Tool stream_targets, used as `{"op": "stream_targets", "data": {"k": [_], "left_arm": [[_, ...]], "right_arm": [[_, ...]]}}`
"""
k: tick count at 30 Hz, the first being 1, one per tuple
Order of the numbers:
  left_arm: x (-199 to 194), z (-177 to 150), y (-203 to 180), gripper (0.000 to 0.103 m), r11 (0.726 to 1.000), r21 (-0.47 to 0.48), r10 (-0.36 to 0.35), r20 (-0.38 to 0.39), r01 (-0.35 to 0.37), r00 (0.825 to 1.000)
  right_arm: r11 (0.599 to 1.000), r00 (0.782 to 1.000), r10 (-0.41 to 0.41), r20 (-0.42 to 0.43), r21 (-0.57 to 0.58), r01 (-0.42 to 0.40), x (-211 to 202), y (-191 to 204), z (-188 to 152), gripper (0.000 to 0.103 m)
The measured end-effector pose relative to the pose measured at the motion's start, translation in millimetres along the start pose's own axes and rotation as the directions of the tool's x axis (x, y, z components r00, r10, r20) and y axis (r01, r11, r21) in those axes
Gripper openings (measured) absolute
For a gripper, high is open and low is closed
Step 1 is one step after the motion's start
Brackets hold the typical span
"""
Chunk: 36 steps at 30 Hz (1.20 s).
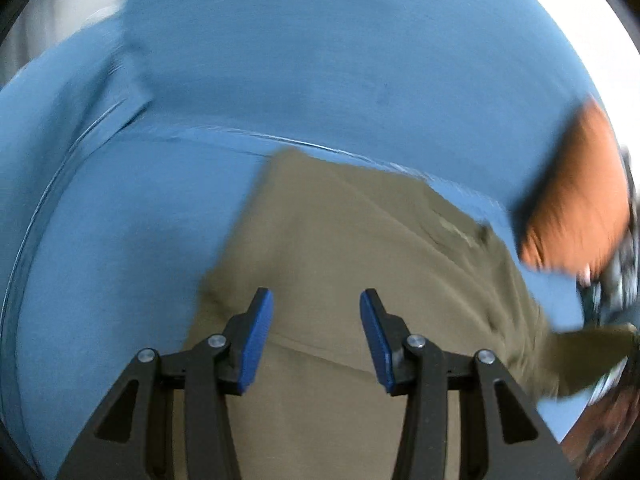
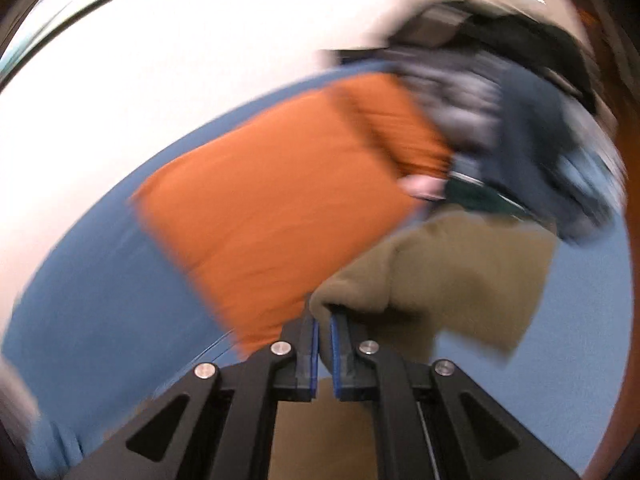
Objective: Fold clothes
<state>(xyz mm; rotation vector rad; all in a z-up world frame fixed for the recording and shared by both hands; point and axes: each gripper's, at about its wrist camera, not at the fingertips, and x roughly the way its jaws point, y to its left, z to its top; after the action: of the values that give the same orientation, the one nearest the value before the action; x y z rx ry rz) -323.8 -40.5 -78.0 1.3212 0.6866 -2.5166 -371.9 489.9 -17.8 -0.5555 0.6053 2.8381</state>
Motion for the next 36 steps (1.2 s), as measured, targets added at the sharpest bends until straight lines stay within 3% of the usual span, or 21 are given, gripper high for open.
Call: {"op": "stream_targets", "data": {"k": [3,6,8,10,11,13,15,18,20,28,30,31,32,36], "left_arm": [[-2.1,7.5,36.6,0.044,0.992,-0.124,0.033,0.014,-0.031,0.999],[-1.5,14.5,67.3,0.043,0.975,-0.220,0.029,0.007,-0.027,1.000],[1.7,19.7,82.1,0.043,0.966,-0.259,0.023,-0.004,-0.023,1.000],[8.2,23.7,96.9,0.044,0.955,-0.297,-0.004,-0.025,-0.004,1.000],[12.0,25.0,102.0,0.044,0.950,-0.311,-0.022,-0.036,0.010,0.999],[23.7,27.1,105.8,0.044,0.944,-0.326,-0.074,-0.069,0.048,0.995],[36.0,27.9,102.0,0.044,0.939,-0.325,-0.150,-0.108,0.108,0.983],[54.9,25.7,87.7,0.044,0.922,-0.322,-0.277,-0.160,0.215,0.947],[63.5,21.6,76.2,0.044,0.916,-0.310,-0.321,-0.192,0.253,0.927],[75.6,-12.7,57.5,0.044,0.914,-0.316,-0.360,-0.343,0.255,0.868],[76.4,-19.8,55.8,0.044,0.912,-0.323,-0.368,-0.373,0.253,0.852],[75.3,-19.7,59.7,0.044,0.909,-0.338,-0.368,-0.371,0.245,0.852],[74.3,-20.3,63.7,0.044,0.903,-0.358,-0.372,-0.371,0.239,0.850],[74.7,-45.5,80.5,0.045,0.818,-0.528,-0.482,-0.410,0.229,0.774]], "right_arm": [[0.971,0.992,0.114,-0.059,-0.205,-0.124,5.7,124.3,-31.0,0.003],[0.898,0.961,0.208,-0.183,-0.354,-0.262,22.8,240.5,-91.1,0.004],[0.834,0.924,0.247,-0.293,-0.421,-0.357,38.4,311.0,-138.6,0.004],[0.804,0.847,0.207,-0.490,-0.407,-0.432,66.3,342.5,-195.2,0.009],[0.822,0.789,0.162,-0.593,-0.362,-0.440,80.6,346.5,-226.4,0.009],[0.883,0.689,0.113,-0.716,-0.245,-0.400,93.8,333.0,-261.2,0.009],[0.928,0.640,0.129,-0.758,-0.134,-0.346,87.1,309.0,-266.3,0.009],[0.920,0.604,0.164,-0.780,-0.099,-0.378,87.7,292.4,-257.3,0.009],[0.914,0.578,0.187,-0.794,-0.075,-0.399,88.1,281.4,-251.3,0.012],[0.877,0.473,0.263,-0.841,0.004,-0.480,88.9,239.3,-228.8,0.013],[0.824,0.476,0.187,-0.859,-0.127,-0.552,82.5,244.1,-234.7,0.013],[0.816,0.476,0.181,-0.861,-0.138,-0.561,82.9,241.3,-234.2,0.013],[0.813,0.473,0.180,-0.862,-0.141,-0.565,84.2,238.3,-233.2,0.013],[0.844,0.447,0.233,-0.864,-0.049,-0.534,97.7,224.5,-221.7,0.013]]}}
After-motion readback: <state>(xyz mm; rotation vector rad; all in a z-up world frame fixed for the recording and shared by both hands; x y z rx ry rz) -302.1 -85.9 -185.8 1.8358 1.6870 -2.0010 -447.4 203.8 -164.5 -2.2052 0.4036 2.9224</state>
